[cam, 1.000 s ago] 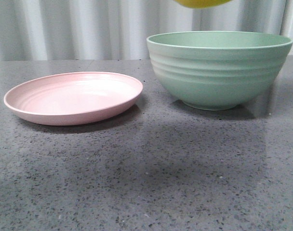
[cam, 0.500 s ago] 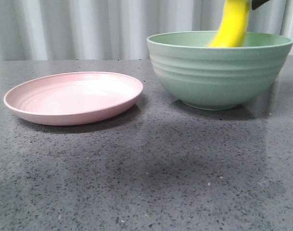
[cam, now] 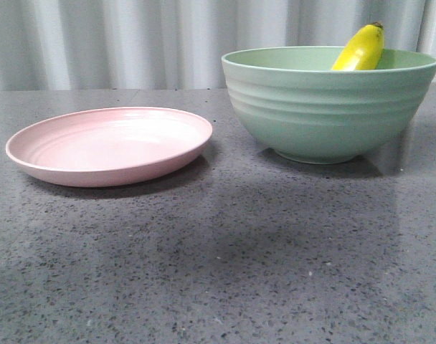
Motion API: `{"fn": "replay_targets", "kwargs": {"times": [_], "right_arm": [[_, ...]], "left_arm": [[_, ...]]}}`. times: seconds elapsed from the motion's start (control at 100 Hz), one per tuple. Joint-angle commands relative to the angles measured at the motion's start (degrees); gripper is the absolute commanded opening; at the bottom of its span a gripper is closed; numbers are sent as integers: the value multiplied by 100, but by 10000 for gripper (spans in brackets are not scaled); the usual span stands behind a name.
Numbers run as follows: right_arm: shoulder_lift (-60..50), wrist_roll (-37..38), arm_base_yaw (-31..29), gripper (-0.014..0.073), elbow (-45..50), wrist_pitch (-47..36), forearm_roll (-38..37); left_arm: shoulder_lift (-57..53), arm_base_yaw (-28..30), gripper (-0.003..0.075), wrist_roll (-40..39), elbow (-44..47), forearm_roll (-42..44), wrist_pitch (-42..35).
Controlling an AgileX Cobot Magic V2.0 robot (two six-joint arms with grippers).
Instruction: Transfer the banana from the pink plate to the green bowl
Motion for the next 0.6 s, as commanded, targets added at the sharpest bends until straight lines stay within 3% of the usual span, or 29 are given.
{"fn": "replay_targets", "kwargs": {"times": [0.0,0.02,0.06,0.26,0.59], "right_arm": [[-509,-188,-1,-33,-211,-25,-146],[-557,-188,-1,-76,-211,37,-222],[-706,-188,-1,-76,-211,155,-365],[-1610,-196,-1,-76,156,110,-721],[-3508,-384,-1,-76,2301,-1810,-773]], "left_arm": [[-206,6,121,-60,-192,-152,-391],[-230,6,62,-60,-192,-152,-391],[-255,6,-20,-60,-192,-152,-421],[-624,6,-19,-60,55,-152,-764],[-2144,6,-19,-60,1931,-152,-2573]]}}
